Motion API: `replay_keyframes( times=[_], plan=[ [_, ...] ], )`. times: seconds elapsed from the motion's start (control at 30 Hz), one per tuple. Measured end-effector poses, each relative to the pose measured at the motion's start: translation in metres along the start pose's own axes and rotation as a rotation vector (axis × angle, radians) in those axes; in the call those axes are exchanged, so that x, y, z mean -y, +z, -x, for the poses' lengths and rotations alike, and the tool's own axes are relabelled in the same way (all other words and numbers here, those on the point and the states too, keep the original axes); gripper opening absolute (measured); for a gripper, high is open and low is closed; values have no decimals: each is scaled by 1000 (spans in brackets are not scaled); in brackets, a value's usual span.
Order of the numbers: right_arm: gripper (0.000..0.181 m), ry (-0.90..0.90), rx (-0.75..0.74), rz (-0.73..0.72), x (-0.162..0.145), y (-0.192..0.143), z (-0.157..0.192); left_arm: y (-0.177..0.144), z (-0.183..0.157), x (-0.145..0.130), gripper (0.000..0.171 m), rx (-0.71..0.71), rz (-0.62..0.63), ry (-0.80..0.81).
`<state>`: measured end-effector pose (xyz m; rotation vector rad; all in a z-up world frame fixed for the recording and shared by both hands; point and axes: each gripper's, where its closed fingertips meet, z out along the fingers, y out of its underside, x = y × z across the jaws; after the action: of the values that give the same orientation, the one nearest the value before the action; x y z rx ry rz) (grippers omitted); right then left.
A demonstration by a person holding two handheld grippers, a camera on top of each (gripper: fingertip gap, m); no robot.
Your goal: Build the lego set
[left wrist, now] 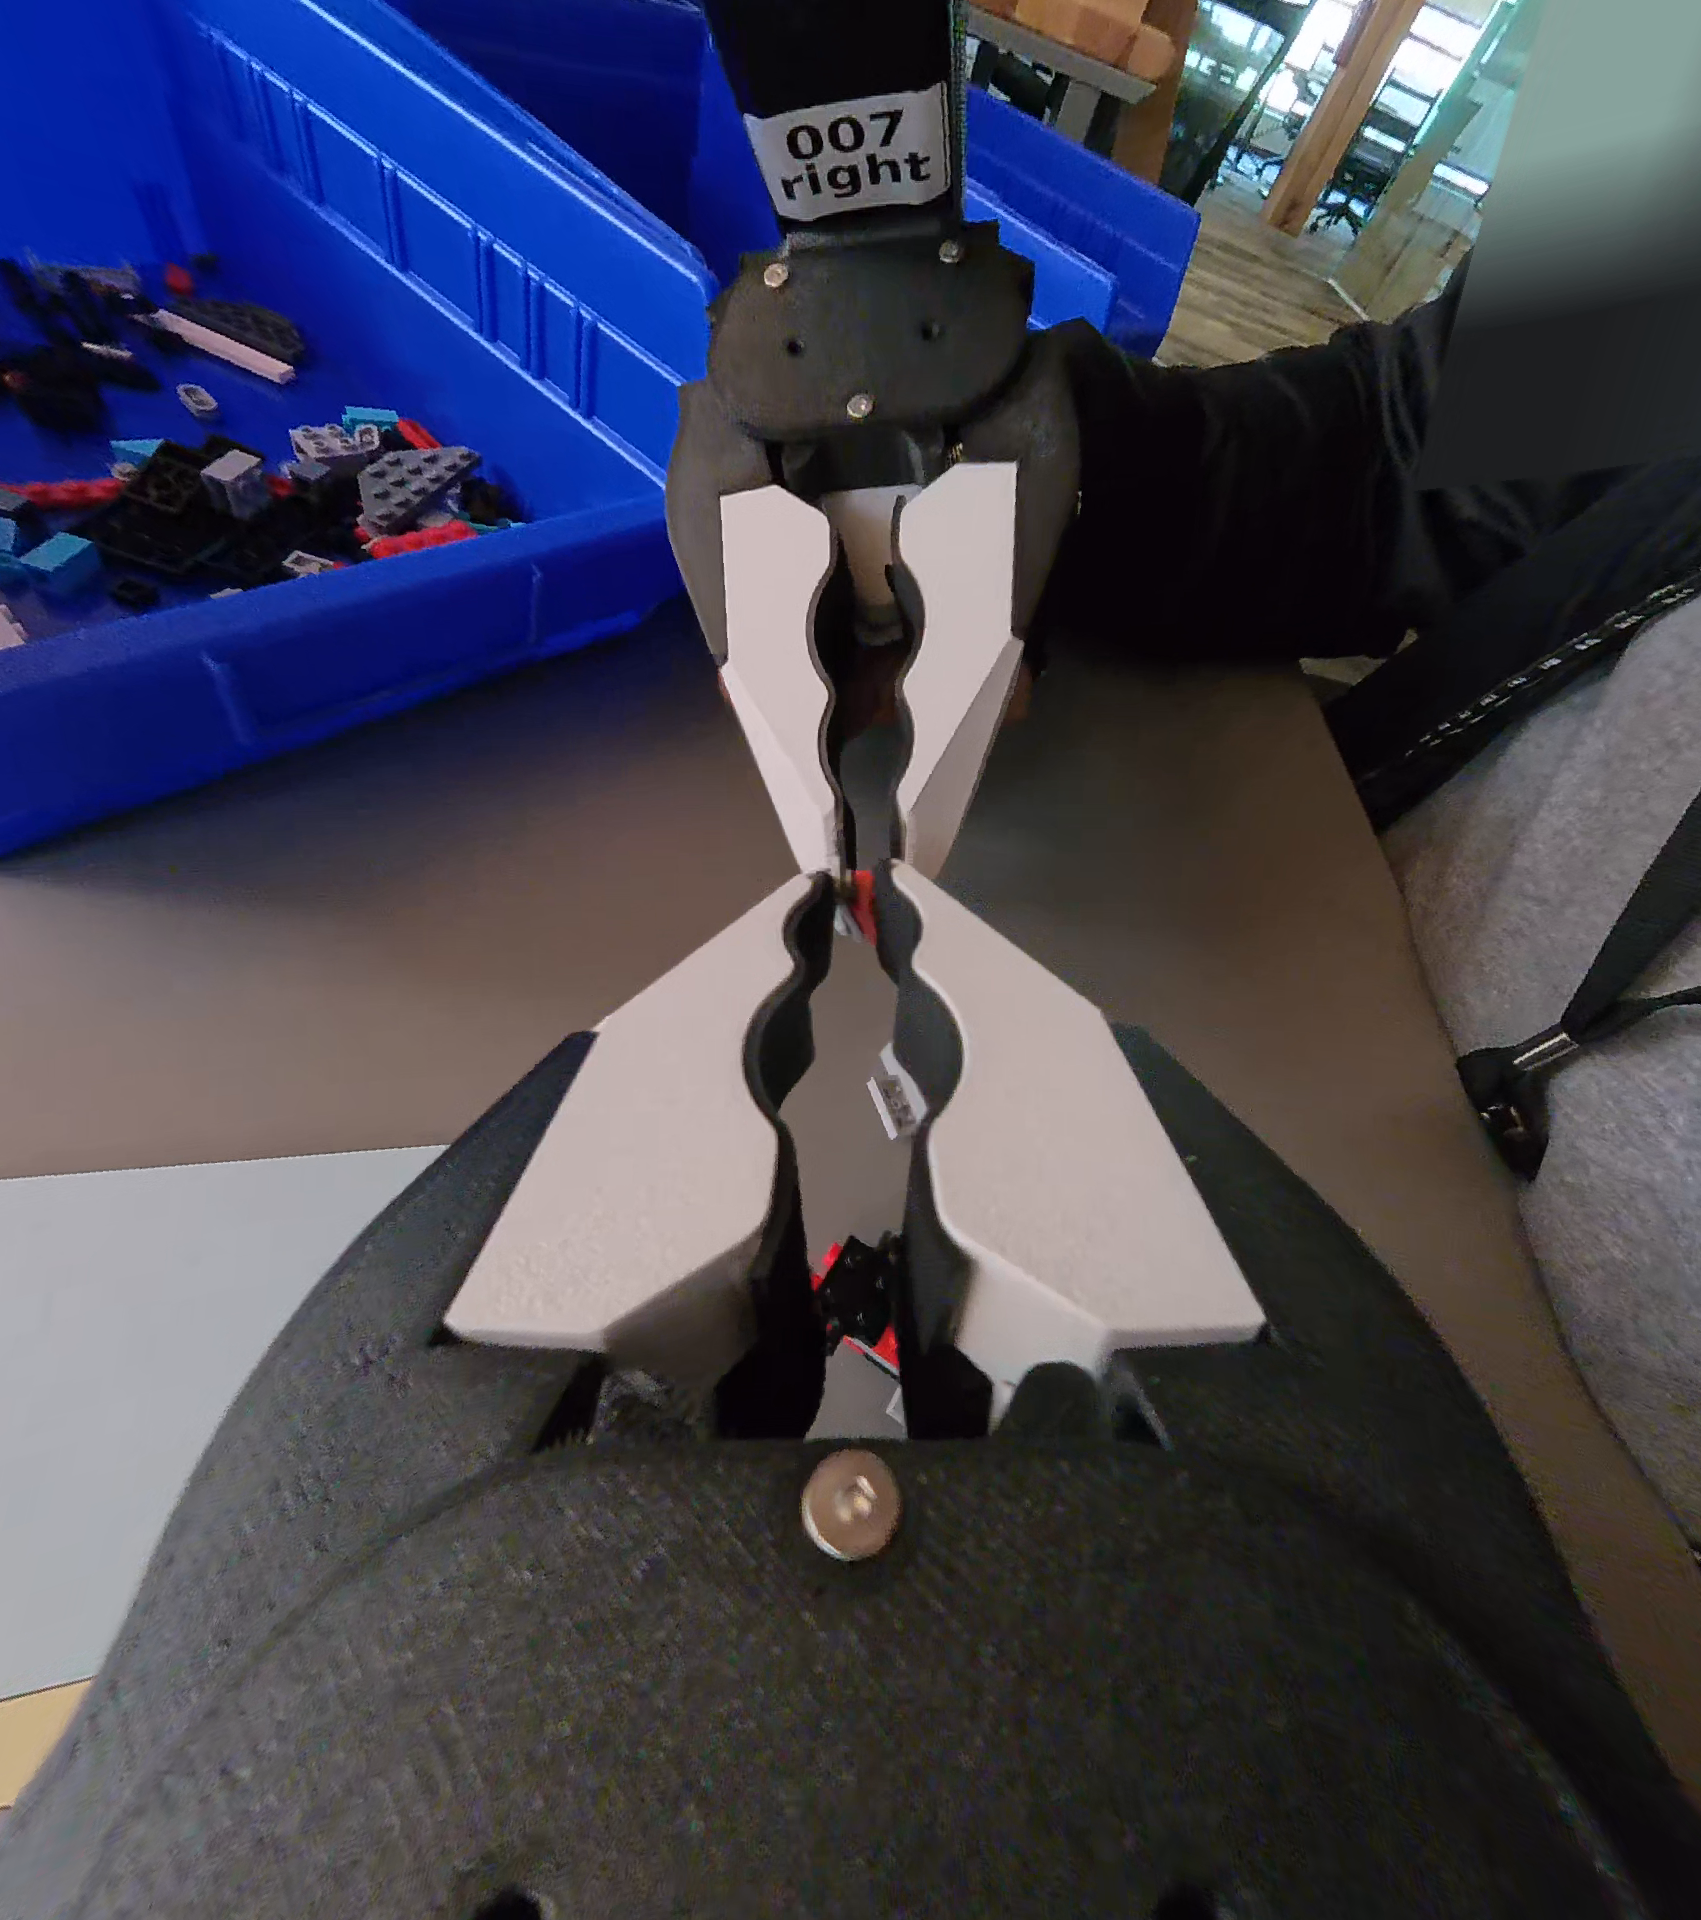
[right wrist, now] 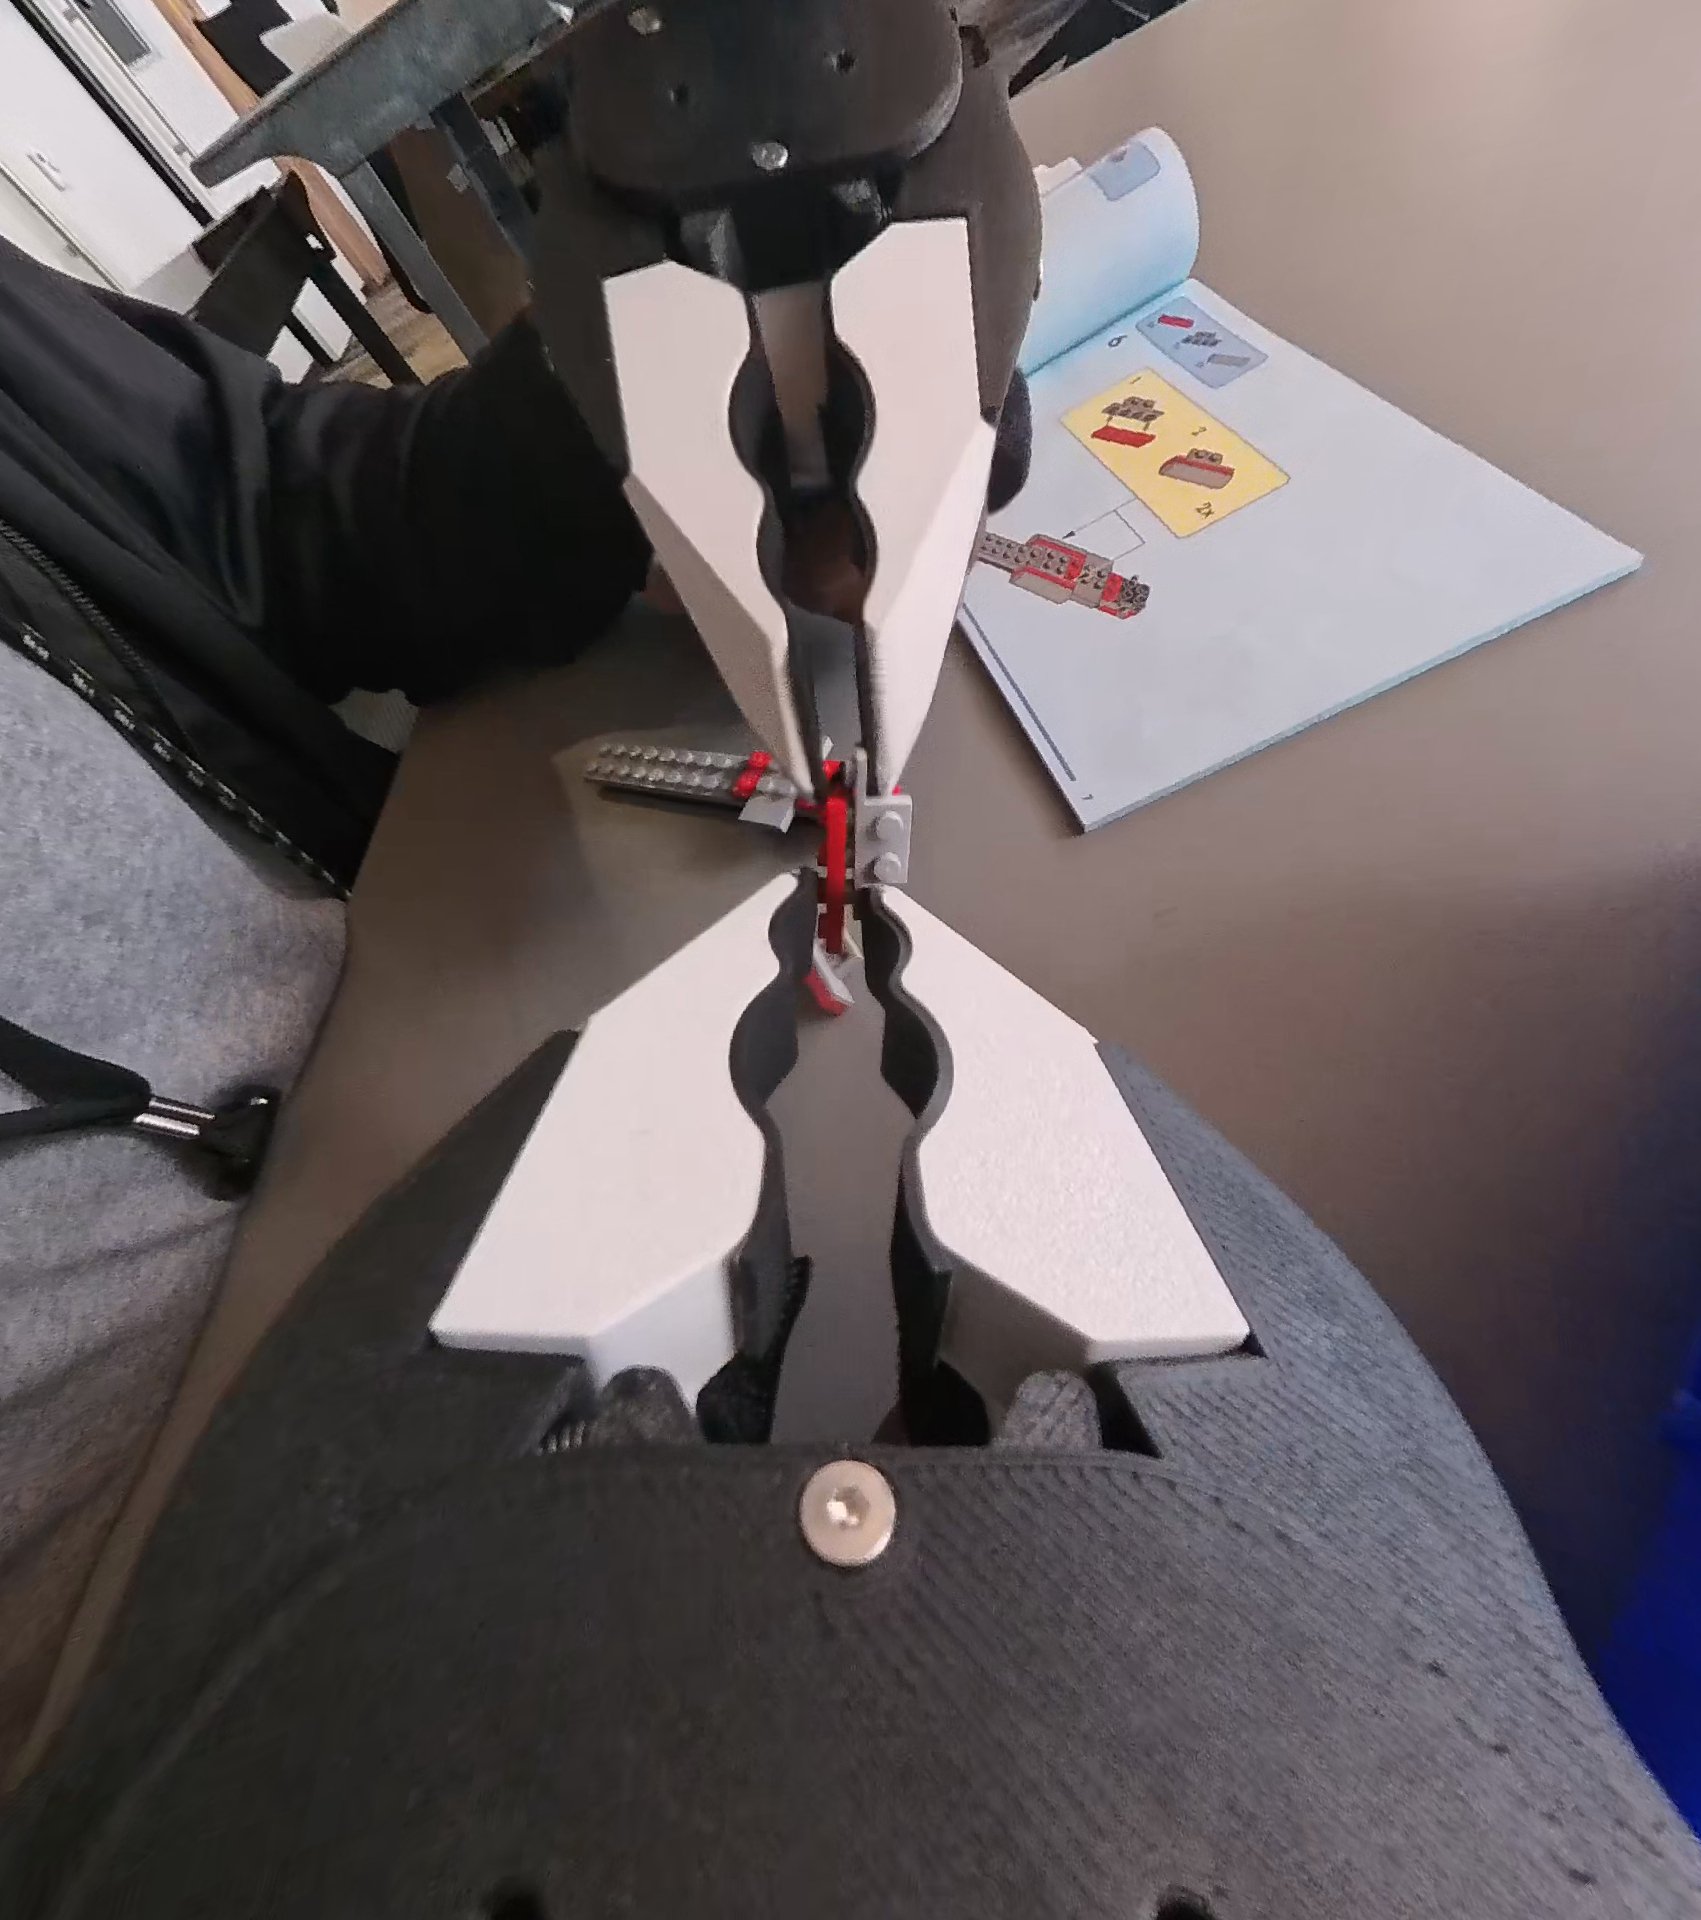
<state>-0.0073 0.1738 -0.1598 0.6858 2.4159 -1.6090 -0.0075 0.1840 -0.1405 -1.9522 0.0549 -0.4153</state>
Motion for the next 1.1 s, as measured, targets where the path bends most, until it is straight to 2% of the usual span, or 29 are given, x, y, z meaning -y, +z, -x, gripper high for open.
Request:
replay_keyframes(
  times=[0.2,0.33,0.83,1.1],
  plan=[
    [11,48,32,-28,4,-3,1,-1,1,2,7,-32,-29,-82],
    [11,102,75,-57,7,-4,4,-3,0,3,17,-88,-52,-181],
    [11,176,91,-41,4,-2,4,1,3,-3,18,-72,-12,-214],
    [11,206,78,-61,8,-4,1,0,7,0,15,-106,-55,-332]
  ],
)
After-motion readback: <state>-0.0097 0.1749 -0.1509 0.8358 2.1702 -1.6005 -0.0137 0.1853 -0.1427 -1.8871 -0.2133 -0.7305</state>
